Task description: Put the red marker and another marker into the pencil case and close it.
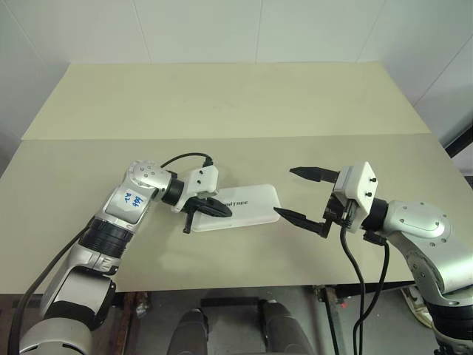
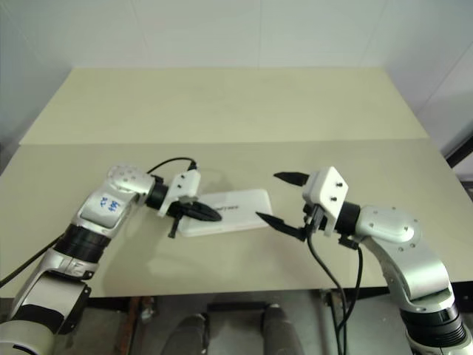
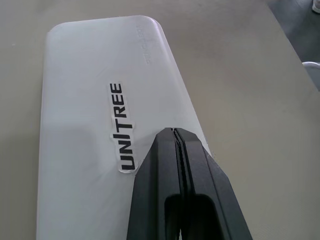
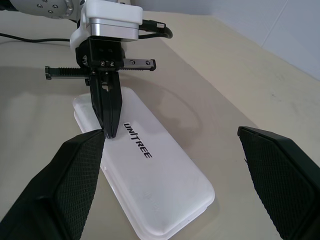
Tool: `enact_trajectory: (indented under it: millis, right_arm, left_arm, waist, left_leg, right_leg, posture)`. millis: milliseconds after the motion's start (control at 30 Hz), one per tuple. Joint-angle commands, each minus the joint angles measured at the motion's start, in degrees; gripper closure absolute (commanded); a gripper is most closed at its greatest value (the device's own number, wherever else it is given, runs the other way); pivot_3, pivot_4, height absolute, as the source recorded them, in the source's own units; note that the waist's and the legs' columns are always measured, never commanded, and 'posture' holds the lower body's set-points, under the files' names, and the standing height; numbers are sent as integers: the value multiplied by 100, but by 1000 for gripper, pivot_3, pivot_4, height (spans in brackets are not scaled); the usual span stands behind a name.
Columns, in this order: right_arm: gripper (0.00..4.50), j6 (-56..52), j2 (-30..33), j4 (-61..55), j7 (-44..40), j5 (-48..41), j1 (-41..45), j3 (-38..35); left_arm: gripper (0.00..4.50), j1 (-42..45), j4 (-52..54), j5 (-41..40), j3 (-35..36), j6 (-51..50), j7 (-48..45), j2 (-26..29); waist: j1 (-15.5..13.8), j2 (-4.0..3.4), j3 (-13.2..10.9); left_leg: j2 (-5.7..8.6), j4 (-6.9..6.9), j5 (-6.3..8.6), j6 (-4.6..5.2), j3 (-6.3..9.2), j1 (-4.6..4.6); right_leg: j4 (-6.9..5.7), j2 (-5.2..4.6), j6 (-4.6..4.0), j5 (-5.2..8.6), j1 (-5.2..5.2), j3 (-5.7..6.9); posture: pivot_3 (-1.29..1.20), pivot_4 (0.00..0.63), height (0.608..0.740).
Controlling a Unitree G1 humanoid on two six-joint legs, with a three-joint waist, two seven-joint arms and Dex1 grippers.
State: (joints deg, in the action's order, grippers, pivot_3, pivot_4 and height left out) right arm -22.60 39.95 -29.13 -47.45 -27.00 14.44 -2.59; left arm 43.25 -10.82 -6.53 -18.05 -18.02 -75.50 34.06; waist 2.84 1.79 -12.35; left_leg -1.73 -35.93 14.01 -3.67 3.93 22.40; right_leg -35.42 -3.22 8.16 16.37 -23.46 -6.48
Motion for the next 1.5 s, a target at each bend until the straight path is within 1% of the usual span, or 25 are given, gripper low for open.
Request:
enact_trajectory:
  millis: [33,167,267,333,433,567,600,667,700,800,900,967,1000,1033,1233,1367,1500]
  right_arm:
    - [0,15,-16,-275,68,-66,-16,-83]
    - [0,-4,-31,-273,80,-108,-13,-79]
    - [0,-16,-21,-247,58,-138,-5,-92]
    - [0,-17,-7,-220,33,-148,1,-102]
    - [0,-3,13,-160,-16,-152,0,-113]
    - [0,25,28,-61,-77,-156,-21,-123]
    - [0,37,47,-32,-111,-155,-35,-138]
    - [0,38,82,28,-171,-151,-39,-158]
    - [0,42,99,48,-201,-153,-48,-178]
    - [0,56,210,102,-308,-148,-71,-273]
    - [0,101,268,162,-354,-159,-103,-350]
    - [0,126,276,190,-386,-153,-123,-368]
    - [0,148,270,218,-403,-126,-128,-360]
    - [0,168,263,251,-419,-103,-125,-355]
    - [0,346,249,502,-510,-12,-44,-381]
    - [0,428,215,554,-462,74,-8,-320]
    - [0,429,293,576,-493,81,-38,-417]
  left_arm:
    - [4466,-109,114,119,-101,-90,70,12]
    - [4466,-89,167,-97,73,-278,136,-56]
    - [4466,-139,452,-676,344,-600,-199,-27]
    - [4466,-219,678,-1075,542,-777,-465,74]
    - [4466,-328,812,-1395,812,-850,-608,239]
    - [4466,-430,839,-1665,1208,-853,-507,351]
    - [4082,-458,855,-1685,1270,-814,-481,377]
    - [3623,-581,843,-1723,1507,-601,-400,428]
    - [3214,-628,855,-1757,1587,-596,-351,440]
    - [2227,-913,961,-1730,1805,-418,-91,442]
    - [1139,-1174,1159,-1781,1930,-404,73,454]
    - [518,-1269,1253,-1831,1990,-441,153,471]
    - [121,-1335,1295,-1874,2046,-447,169,496]
    - [32,-1383,1323,-1883,2087,-412,201,509]
    - [32,-1541,1577,-2073,2124,-560,295,538]
    - [32,-1671,1594,-2148,2258,-484,394,530]
    - [32,-1581,1417,-2042,2222,-144,577,403]
  waist:
    - [0,0,0]
    - [0,0,0]
    - [14,0,0]
    - [19,0,0]
    - [19,0,0]
    - [17,0,0]
    - [16,0,0]
    - [15,0,0]
    - [13,0,0]
    - [18,0,0]
    - [14,0,0]
    - [12,0,0]
    - [12,0,0]
    - [12,0,0]
    - [17,0,0]
    - [25,0,0]
    - [16,0,0]
  left_leg:
    - [0,0,0,0,0,0]
    - [0,-2,0,0,0,0]
    - [0,-1,0,0,0,0]
    - [0,1,0,0,0,1]
    - [-1,6,0,0,0,1]
    - [-1,5,0,1,1,-1]
    - [-1,3,1,1,0,0]
    - [0,1,1,1,0,0]
    - [0,0,0,1,0,0]
    - [-1,2,1,1,0,0]
    - [-1,4,1,1,0,-1]
    - [-1,4,1,1,1,0]
    - [-1,3,1,1,1,0]
    - [-1,2,1,1,1,0]
    - [-1,0,1,1,0,0]
    - [-1,2,1,1,-1,-1]
    - [-1,2,1,1,0,-1]
  right_leg:
    - [0,0,0,0,0,0]
    - [-1,0,-2,1,0,0]
    - [0,0,-3,1,0,0]
    - [-1,0,-1,1,-3,0]
    - [-2,0,1,1,-4,0]
    - [-3,0,0,1,-4,1]
    - [-2,0,-1,2,-3,1]
    - [0,0,-4,3,-2,0]
    - [0,-1,-7,5,-1,0]
    - [-1,-1,-7,5,-2,0]
    - [-1,-1,-4,3,-2,0]
    - [-1,0,0,1,-3,0]
    - [-1,-1,0,1,-3,0]
    - [0,-1,-2,2,-2,0]
    - [0,-1,-14,8,-2,-1]
    - [1,-1,-13,8,-2,-2]
    - [0,-1,-13,8,-2,-1]
  posture:
    - [0,150,740]
    - [0,150,740]
    - [0,150,740]
    - [0,150,740]
    - [0,150,740]
    - [0,150,740]
    - [0,150,740]
    - [0,150,740]
    - [0,150,740]
    - [0,150,740]
    - [0,150,740]
    - [0,150,740]
    - [0,150,740]
    - [0,150,740]
    - [0,150,740]
    - [0,150,740]
    - [0,150,740]
